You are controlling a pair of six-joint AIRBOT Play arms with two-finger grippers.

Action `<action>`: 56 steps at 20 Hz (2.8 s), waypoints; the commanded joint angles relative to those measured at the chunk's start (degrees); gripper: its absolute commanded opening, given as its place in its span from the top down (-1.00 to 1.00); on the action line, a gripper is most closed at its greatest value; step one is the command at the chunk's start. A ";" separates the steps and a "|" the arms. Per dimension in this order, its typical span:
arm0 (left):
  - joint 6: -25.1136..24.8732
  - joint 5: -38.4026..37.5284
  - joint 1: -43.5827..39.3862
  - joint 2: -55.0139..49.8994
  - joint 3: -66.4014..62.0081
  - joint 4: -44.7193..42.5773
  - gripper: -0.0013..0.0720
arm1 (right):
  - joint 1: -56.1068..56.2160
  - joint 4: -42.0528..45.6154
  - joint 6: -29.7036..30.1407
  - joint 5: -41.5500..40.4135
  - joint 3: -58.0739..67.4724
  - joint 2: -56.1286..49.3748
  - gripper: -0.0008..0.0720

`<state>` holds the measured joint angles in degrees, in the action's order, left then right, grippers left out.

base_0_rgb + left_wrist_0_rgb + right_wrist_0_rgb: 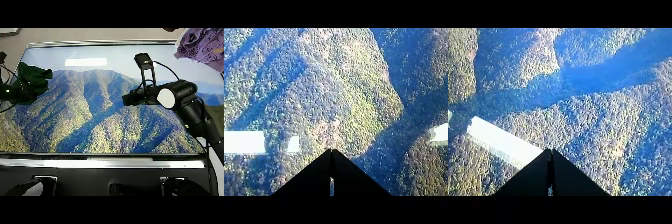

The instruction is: Fold the clothes and pants, and hang the long-sleeved shirts on hangers.

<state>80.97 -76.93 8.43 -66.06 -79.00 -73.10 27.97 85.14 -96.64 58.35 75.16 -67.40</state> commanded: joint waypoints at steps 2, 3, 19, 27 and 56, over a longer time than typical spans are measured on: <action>0.00 0.02 -0.04 0.04 0.02 0.00 0.91 | 0.04 0.02 0.00 0.02 0.07 0.02 0.89; 0.00 0.02 -0.04 0.04 0.02 0.00 0.91 | 0.04 0.02 0.00 0.02 0.07 0.02 0.89; 0.00 0.02 -0.04 0.04 0.02 0.00 0.91 | 0.04 0.02 0.00 0.02 0.07 0.02 0.89; 3.74 4.20 0.07 -1.90 0.04 -1.38 0.79 | 0.04 0.02 0.00 0.00 0.07 0.02 0.89; 32.20 48.04 12.48 -41.92 -8.02 -20.90 -0.23 | 0.04 0.02 0.00 0.02 0.07 0.02 0.89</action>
<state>113.08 -29.69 20.91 -106.19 -86.96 -94.06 27.97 85.17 -96.62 58.35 75.16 -67.40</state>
